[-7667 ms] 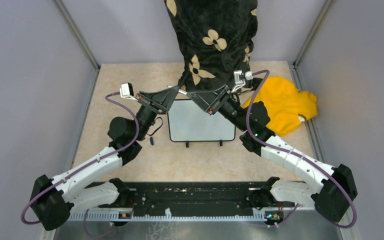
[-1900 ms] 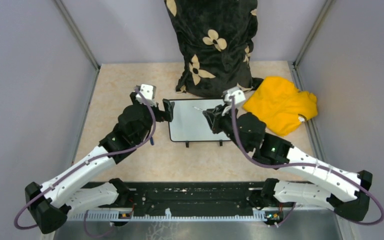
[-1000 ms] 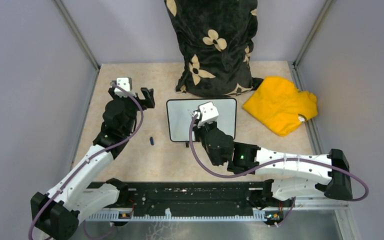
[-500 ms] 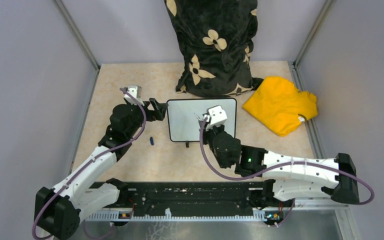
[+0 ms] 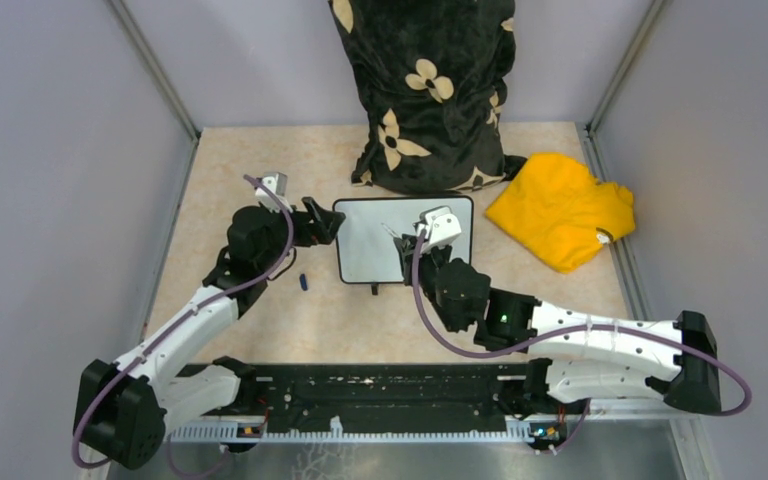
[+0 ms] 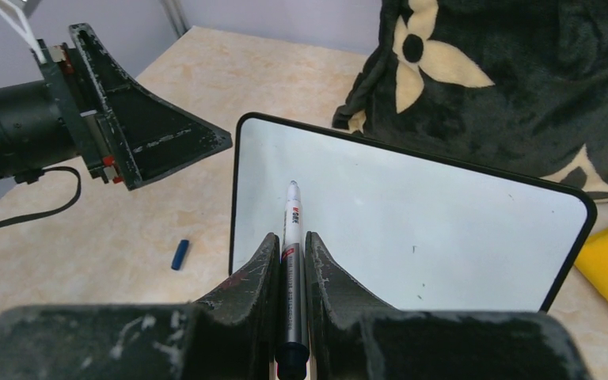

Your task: Write a sentence on the whiteboard

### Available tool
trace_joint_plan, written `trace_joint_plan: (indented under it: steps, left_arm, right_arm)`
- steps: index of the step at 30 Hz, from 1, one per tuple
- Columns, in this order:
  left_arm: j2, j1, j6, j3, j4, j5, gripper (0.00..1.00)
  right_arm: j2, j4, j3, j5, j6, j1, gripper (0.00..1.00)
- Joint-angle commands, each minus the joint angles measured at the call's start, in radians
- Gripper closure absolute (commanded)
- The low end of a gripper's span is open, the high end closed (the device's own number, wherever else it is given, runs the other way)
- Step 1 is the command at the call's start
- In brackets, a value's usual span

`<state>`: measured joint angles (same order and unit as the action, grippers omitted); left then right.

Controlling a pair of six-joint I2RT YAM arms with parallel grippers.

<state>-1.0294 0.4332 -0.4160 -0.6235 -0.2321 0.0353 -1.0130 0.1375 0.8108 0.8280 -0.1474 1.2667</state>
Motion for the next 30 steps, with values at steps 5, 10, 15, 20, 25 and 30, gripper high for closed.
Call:
trace_joint_plan:
  steps: [5,10,15,20,25,30]
  left_arm:
    - [0.007,-0.188,-0.264,0.134,-0.142,0.332,0.01]
    - [0.033,-0.206,-0.265,0.129,-0.152,0.370,0.01]
    - [0.055,-0.200,-0.343,0.163,-0.220,0.316,0.01]
    - [0.007,-0.200,-0.299,0.157,-0.277,0.344,0.01]
    - [-0.110,-0.205,-0.176,0.111,-0.300,0.493,0.05]
    - [-0.228,-0.213,-0.189,0.123,-0.420,0.626,0.17]
  right_arm:
    - [0.044,0.054,-0.015,-0.081,0.003,0.000,1.00]
    - [0.100,0.080,-0.076,-0.116,0.009,0.000,1.00]
    - [0.138,0.133,-0.136,-0.128,0.009,0.000,1.00]
    - [0.113,0.165,-0.160,-0.121,0.005,0.001,1.00]
    - [0.067,0.204,-0.154,-0.119,0.015,0.001,1.00]
    - [0.050,0.223,-0.153,-0.150,0.032,0.000,1.00]
